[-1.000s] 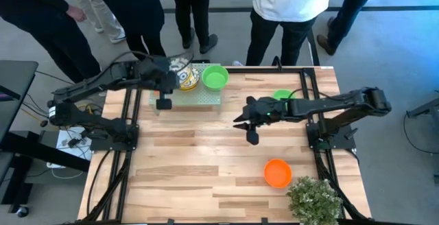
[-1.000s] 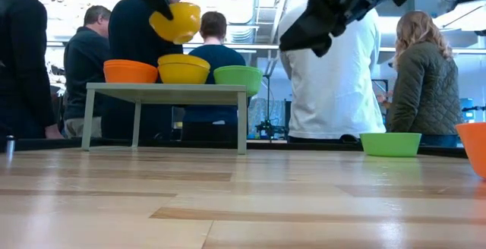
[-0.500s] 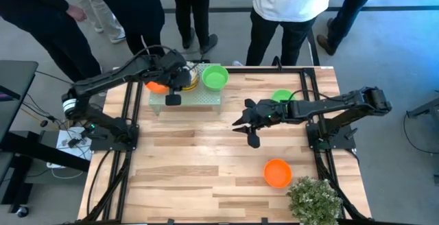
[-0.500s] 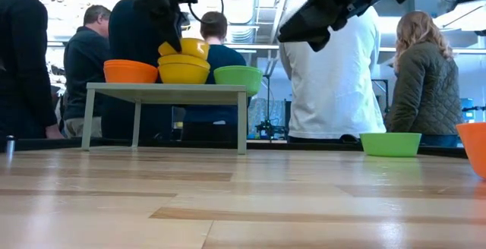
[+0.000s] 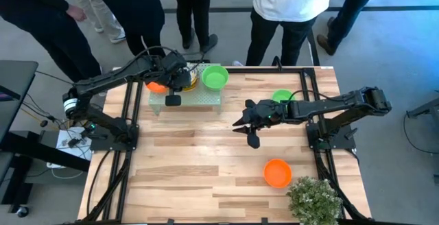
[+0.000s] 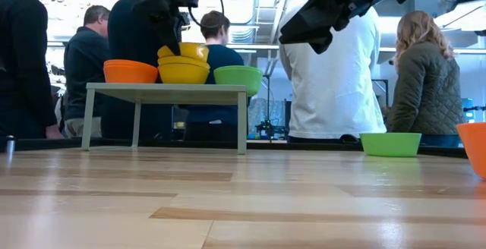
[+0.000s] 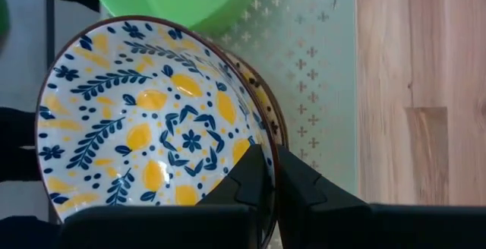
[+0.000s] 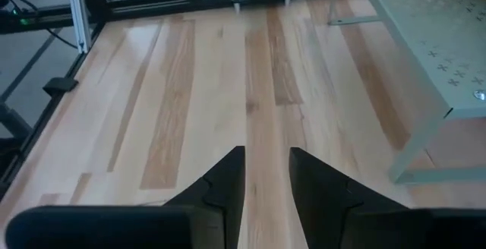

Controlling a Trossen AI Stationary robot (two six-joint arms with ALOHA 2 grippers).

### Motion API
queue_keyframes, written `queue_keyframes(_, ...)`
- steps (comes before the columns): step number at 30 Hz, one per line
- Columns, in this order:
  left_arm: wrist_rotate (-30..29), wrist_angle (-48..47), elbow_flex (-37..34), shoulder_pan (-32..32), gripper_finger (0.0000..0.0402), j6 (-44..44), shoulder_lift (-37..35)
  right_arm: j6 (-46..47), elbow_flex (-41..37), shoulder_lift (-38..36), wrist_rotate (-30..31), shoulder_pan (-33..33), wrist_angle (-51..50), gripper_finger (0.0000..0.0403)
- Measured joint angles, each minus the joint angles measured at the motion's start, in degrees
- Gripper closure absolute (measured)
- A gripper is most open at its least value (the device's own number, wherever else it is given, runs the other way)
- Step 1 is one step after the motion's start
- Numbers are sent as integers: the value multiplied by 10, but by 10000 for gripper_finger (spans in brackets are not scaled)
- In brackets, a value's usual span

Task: Pick & Place Mini bowls
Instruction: Stack the white patterned bowl on top of the other white patterned bowl on the shelf

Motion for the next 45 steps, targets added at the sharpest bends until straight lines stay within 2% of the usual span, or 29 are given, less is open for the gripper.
queue_keyframes(18,-2,2,-13,-2,388,1,0,12,0,0,0,0,-6,304)
queue_keyframes(26,-3,5,-13,-2,367,1,0,11,0,0,0,0,-6,304)
queue_keyframes(39,-12,6,-13,-2,359,-1,0,11,0,0,0,0,-6,304)
queue_keyframes(45,-31,5,-13,-2,330,-9,0,11,0,0,0,0,-5,304)
